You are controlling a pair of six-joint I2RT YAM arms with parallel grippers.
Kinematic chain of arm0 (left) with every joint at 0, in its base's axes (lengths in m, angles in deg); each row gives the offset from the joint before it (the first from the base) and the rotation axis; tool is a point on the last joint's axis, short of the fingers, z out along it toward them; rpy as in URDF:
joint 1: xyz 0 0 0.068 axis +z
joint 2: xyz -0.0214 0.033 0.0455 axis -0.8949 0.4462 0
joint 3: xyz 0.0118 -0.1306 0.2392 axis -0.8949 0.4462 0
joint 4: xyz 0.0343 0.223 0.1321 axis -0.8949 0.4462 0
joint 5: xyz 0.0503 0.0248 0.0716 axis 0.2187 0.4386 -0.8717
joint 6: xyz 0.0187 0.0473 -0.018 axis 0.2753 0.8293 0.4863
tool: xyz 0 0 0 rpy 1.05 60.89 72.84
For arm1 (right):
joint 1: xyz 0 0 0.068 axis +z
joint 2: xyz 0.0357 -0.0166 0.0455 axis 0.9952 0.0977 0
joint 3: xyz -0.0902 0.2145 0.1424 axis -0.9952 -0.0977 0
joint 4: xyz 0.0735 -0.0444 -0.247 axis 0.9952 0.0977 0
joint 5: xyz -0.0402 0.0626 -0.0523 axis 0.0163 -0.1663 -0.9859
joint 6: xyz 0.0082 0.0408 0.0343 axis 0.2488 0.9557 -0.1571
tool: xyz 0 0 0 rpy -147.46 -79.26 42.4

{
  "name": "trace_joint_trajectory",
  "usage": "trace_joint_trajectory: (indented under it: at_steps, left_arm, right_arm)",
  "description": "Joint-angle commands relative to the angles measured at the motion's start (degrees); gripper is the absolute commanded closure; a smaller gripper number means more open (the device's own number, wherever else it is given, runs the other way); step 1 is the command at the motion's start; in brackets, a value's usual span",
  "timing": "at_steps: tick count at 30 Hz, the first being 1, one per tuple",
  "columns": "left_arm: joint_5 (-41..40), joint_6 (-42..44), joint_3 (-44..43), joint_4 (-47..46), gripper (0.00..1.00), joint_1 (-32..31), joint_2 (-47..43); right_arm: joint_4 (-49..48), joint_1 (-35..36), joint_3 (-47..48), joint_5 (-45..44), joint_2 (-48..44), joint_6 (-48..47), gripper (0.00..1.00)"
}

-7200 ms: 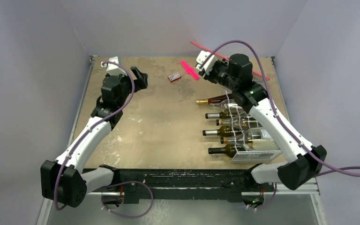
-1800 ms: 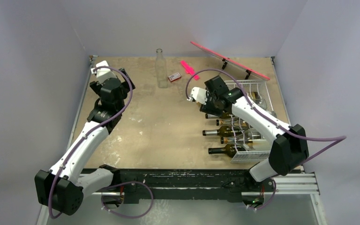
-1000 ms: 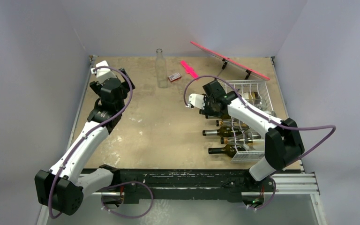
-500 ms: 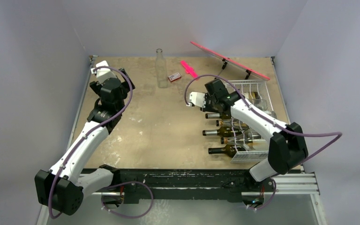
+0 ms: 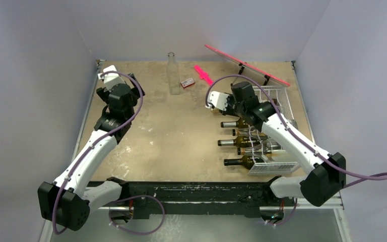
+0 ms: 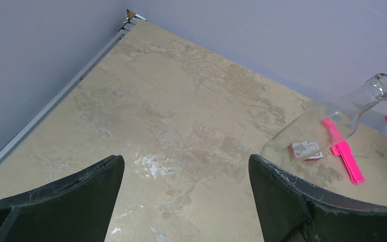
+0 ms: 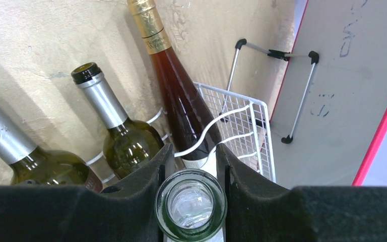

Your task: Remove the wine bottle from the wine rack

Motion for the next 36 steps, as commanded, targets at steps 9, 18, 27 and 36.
trace_joint_trajectory:
  at_steps: [9,18,27,36]
  left_arm:
    - [-1.58,0.48,-2.22,-1.11,0.08,-0.32,0.50]
    - [-1.20,0.30,-2.29,-1.10,0.08,-0.30,0.23]
    - [-0.96,0.29,-2.39,-1.06,0.08,-0.26,-0.03]
    - [-2.53,1.27,-2.80,-0.58,0.08,-0.24,0.00]
  right_arm:
    - [-5.52,-0.06,8.22,10.01,-7.03,5.70,1.00]
    - [-9.67,0.08,13.20,17.80,-8.46,10.01,1.00]
    - [-21.74,0.74,17.53,35.11,-3.67,16.11,1.00]
    - [-51.98,0.77,16.20,47.98,10.15,36.61,1.00]
